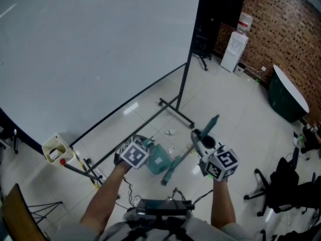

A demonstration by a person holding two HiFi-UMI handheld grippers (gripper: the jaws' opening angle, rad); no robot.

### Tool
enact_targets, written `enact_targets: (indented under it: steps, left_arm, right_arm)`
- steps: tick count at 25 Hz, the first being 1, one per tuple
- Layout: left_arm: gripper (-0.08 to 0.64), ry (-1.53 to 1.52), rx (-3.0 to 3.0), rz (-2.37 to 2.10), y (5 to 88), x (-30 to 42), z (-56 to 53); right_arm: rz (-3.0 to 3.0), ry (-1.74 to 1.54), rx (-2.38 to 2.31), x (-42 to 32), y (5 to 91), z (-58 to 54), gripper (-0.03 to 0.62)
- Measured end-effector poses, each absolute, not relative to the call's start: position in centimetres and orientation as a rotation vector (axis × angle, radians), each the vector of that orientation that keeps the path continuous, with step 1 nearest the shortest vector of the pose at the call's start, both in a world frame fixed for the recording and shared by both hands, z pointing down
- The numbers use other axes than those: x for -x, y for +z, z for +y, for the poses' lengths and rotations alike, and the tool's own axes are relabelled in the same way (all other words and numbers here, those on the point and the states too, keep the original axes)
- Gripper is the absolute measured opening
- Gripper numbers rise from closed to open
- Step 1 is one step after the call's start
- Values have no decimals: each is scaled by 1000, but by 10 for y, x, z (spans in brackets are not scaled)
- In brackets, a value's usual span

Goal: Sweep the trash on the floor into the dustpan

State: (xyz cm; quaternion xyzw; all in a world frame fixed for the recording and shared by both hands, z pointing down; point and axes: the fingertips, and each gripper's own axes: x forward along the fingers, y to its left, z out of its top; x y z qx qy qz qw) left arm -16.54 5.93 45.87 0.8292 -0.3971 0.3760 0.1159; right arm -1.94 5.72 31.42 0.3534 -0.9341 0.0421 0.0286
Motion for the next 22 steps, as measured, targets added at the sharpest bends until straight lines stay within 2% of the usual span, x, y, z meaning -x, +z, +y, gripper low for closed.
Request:
enact_targets:
  steps: [12,22]
  left_arm:
    - [112,1166,-2421,-1127,479,152,53]
    - [112,1298,-2345,-1105,526,135,16]
  right_arm:
    - [-2822,159,-1159,-13,331,59,52]
    - [-2785,216,-1154,-60,388,26,51]
